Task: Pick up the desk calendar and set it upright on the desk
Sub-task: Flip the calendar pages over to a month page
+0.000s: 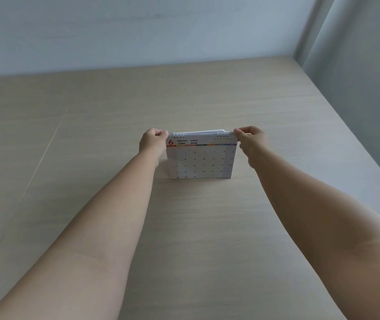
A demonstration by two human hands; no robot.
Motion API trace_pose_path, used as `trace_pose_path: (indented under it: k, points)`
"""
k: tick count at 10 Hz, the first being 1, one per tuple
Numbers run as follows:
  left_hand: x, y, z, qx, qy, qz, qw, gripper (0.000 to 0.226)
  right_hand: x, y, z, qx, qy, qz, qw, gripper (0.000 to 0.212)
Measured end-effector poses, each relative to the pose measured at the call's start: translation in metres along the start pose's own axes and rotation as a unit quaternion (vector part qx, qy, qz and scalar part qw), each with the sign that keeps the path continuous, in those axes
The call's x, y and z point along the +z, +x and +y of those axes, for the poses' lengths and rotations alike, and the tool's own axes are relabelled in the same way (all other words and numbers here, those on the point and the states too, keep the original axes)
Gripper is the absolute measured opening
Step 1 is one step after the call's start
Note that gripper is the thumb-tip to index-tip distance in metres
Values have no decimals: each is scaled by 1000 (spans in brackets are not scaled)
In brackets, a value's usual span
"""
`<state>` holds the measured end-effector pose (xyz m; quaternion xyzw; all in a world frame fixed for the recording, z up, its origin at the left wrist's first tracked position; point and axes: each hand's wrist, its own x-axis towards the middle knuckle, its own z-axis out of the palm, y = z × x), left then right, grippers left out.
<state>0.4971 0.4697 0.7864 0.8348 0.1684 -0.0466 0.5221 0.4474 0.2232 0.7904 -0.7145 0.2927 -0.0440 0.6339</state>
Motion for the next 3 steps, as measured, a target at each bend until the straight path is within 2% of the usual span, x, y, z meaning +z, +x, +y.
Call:
trace_pose_path:
  k: [1,2,3]
  points:
    - [-1,-1,-1,-1,7,-27,1000,25,-2,-2,-4,-11,-29,10,999,16]
    - [-4,-3,-6,-5,28,-48,998,35,-4,0,0,-6,-29,7,1000,25]
    - [-5,-17,-9,-2,39,-35,999,38,-11,-8,2,8,-14,-5,1000,41]
